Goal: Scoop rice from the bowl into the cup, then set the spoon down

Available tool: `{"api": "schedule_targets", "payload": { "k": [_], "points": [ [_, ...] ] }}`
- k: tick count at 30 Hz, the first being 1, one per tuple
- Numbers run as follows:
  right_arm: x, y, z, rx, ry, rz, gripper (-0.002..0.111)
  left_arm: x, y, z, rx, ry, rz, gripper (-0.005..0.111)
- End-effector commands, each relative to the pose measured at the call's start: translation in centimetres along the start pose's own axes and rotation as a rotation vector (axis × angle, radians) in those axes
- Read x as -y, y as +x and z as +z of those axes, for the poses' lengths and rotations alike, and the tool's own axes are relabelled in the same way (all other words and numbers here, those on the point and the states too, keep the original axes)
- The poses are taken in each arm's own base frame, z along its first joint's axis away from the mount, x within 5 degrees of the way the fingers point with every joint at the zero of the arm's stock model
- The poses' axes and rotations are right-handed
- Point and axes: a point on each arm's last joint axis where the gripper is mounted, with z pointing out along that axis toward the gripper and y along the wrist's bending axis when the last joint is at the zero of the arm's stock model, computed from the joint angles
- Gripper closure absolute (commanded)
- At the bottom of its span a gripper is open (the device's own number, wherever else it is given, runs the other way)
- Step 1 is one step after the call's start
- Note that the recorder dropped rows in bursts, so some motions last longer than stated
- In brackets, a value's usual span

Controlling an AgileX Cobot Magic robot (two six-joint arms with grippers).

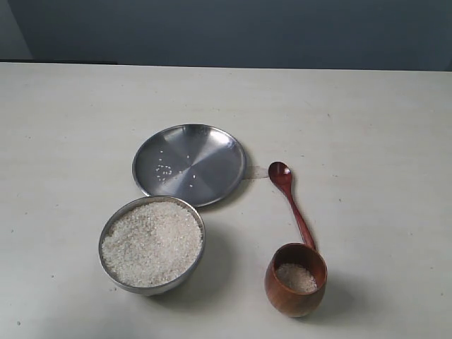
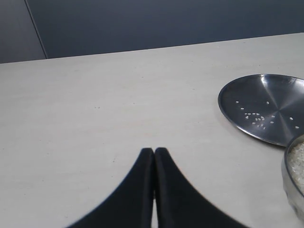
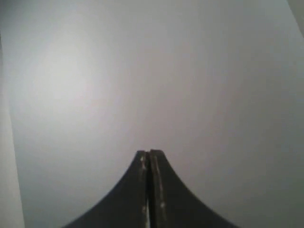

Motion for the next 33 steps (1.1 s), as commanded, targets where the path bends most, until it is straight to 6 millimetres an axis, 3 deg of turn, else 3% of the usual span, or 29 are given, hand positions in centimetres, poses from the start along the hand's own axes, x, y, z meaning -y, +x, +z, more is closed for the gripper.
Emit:
{"api": "schedule_targets", "payload": {
  "k": [1, 12, 14, 19, 22, 23, 33],
  "points": [
    [-0.1, 0.0, 0.0, -0.014, -0.011, 0.023, 0.109, 0.0, -0.1, 0.0, 0.013, -0.003, 0.001, 0.106],
    [-0.1, 0.1, 0.0, -0.025, -0.018, 0.059, 0.109, -0.5, -0.4, -0.1, 0.046, -0.057, 0.170, 0.106],
    [-0.1, 0.1, 0.0, -0.025, -0.018, 0.066, 0.109, -0.2, -1.0, -0.1, 0.109, -0.021, 0.057, 0.106],
    [-0.1, 0.1, 0.0, -0.025, -0.017, 0.093, 0.109, 0.1, -3.0, -0.6, 0.333, 0.100, -0.533, 0.106],
    [-0.1, 0.1, 0.0, -0.026, -0.017, 0.117, 0.109, -0.1, -3.9, -0.9, 0.377, 0.156, -0.852, 0.106],
    [-0.1, 0.1, 0.0, -0.026, -0.017, 0.129, 0.109, -0.1, -4.2, -1.1, 0.374, 0.172, -0.883, 0.106],
    [-0.7, -1.8, 0.6, -0.041, -0.012, 0.088, 0.109, 1.0, -9.7, -4.2, 0.342, 0.252, -0.608, 0.106]
  ]
}}
